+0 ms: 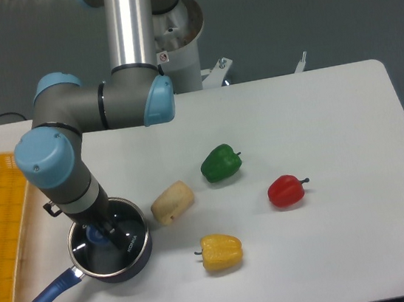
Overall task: Open the lid
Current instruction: 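Lower the gripper and close it on the blue lid knob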
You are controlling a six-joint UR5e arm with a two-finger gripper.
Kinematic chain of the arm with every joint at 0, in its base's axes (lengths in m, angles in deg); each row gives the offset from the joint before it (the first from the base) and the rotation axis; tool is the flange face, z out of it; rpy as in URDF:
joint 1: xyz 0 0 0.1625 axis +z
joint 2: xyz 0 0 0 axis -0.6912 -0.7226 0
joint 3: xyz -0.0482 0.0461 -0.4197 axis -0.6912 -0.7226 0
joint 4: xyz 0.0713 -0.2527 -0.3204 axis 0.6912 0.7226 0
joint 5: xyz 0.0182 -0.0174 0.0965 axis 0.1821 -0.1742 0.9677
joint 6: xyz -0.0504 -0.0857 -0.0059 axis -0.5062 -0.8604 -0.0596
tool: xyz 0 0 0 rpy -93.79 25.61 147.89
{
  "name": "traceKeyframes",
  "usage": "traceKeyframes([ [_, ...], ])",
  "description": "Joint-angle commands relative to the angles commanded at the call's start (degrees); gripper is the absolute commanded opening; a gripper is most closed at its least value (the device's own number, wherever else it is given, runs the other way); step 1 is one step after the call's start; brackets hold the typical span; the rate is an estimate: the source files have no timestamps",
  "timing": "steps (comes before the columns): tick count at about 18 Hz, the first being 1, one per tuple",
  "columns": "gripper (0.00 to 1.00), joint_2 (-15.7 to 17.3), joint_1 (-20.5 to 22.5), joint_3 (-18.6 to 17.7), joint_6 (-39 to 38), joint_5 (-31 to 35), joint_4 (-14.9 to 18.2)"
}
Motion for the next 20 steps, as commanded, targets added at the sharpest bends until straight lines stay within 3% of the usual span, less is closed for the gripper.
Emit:
traceKeyframes([
  [16, 1.00, -1.14, -0.09, -0.62, 0.17, -0.35, -0.79],
  [20, 0.85, -1.32, -0.44, -0.62, 0.09, -0.35, -0.79],
])
